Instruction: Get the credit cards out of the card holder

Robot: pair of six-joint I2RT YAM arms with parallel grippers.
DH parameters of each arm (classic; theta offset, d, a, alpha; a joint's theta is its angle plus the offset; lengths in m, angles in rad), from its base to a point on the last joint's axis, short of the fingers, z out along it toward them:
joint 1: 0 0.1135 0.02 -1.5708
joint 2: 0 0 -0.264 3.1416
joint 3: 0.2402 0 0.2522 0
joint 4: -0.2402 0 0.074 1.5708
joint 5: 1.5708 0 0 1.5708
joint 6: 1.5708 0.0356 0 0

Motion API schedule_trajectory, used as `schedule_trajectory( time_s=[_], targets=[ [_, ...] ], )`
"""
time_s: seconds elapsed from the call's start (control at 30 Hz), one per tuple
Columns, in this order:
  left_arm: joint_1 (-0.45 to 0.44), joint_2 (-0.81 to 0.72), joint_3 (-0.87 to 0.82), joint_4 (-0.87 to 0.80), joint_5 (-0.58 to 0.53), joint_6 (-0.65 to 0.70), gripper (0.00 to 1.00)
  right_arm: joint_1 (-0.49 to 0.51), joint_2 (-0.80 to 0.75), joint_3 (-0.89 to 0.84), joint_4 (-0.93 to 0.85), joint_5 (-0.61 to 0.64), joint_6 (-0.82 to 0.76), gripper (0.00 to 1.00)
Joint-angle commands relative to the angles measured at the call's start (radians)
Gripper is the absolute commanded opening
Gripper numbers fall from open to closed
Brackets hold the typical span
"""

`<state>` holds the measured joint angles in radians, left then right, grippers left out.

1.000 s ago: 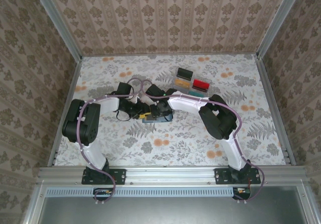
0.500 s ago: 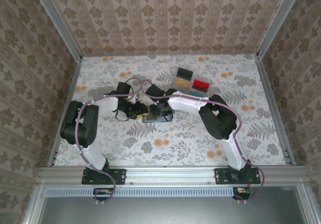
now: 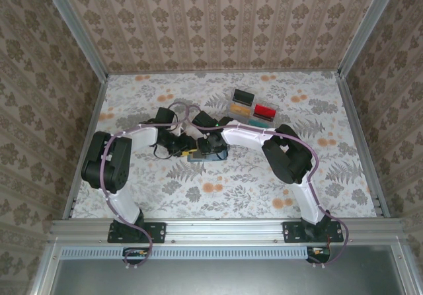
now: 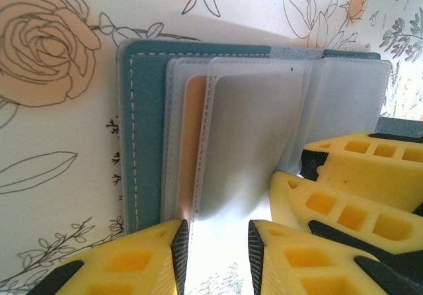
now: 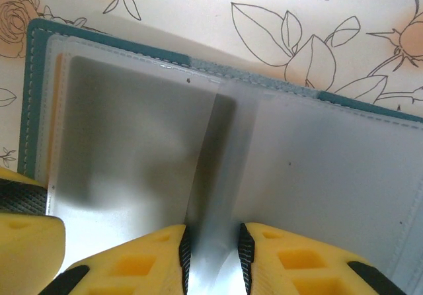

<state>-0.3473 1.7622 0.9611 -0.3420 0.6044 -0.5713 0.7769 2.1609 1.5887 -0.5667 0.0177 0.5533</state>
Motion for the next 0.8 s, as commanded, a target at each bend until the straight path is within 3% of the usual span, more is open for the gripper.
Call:
schedule_trajectory(
  time_s=[0.0, 0.2, 0.47, 0.77],
  targets=[
    [-0.008, 0.032, 0.020, -0.022, -0.021, 0.015, 0.33, -0.015, 0.086, -0.066, -0.055, 0.003, 0.010, 0.31],
    [-0.009, 0.036, 0.015, -0.037, -0.060, 0.020, 0.33, -0.021, 0.076, -0.082, -0.040, -0.006, 0.015, 0.31],
    [-0.011, 0.045, 0.004, 0.033, 0.061, 0.008, 0.30, -0.025, 0.060, -0.105, -0.003, -0.038, 0.022, 0.31],
    [0.007, 0.040, -0.014, 0.086, 0.120, -0.007, 0.23, -0.029, -0.057, -0.149, 0.133, -0.081, 0.031, 0.35]
  ],
)
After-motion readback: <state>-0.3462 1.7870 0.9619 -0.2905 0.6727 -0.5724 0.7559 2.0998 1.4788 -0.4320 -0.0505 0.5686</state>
